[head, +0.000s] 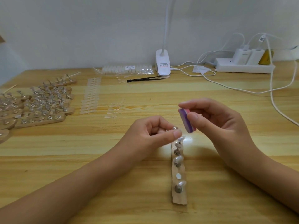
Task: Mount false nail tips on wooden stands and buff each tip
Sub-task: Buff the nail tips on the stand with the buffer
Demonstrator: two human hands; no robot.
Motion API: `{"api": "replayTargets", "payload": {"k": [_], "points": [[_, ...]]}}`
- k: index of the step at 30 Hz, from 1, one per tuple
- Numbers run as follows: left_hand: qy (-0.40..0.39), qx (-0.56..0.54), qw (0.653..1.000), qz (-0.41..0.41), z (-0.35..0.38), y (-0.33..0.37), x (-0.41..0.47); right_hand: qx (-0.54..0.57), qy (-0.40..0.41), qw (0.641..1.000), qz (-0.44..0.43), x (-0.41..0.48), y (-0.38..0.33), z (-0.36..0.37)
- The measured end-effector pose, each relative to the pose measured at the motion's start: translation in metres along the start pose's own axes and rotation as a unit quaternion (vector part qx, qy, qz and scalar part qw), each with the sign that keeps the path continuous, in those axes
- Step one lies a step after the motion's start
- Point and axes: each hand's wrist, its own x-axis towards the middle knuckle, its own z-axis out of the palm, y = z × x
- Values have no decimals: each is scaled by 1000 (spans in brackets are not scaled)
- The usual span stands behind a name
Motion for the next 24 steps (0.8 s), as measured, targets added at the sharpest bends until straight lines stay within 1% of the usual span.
{"api": "replayTargets", "payload": {"k": [2, 4, 7, 10, 12, 13, 15, 16, 17, 18, 21, 22, 24], "points": [[7, -4, 1000, -6, -1, 0, 1, -2, -31, 1000, -3, -2, 0, -1], [-10, 6, 1000, -1, 2, 0, 1, -29, -61, 998, -14, -2, 0, 1], [-39, 26, 999, 12, 4, 0, -1, -54, -78, 995, -30, 1, 3, 7], [-56, 41, 998, 4, 3, 1, -2, -80, -54, 994, -42, 7, 9, 2], [-51, 16, 999, -1, 2, 2, -2, -161, -27, 985, -52, 12, 14, -13], [-49, 4, 999, -2, 1, 3, -2, -233, -30, 970, -59, 15, 18, -22], [-49, -3, 999, -1, -1, 4, -2, -392, -78, 915, -61, 16, 27, -35], [-47, -5, 999, 1, -1, 4, -1, -448, -102, 887, -51, 16, 30, -39], [-43, -9, 999, 2, -2, 4, -1, -475, -113, 872, -41, 14, 31, -40], [-39, -14, 999, 1, -3, 3, 0, -473, -107, 874, -41, 13, 29, -39], [-32, -10, 999, 2, -4, 1, 1, -375, -65, 920, -97, 7, 12, -32], [-30, -11, 999, 4, -4, 0, 2, -345, -55, 929, -120, 4, 6, -29], [-28, -17, 999, 8, -4, 0, 2, -313, -51, 938, -143, -2, -2, -20]]}}
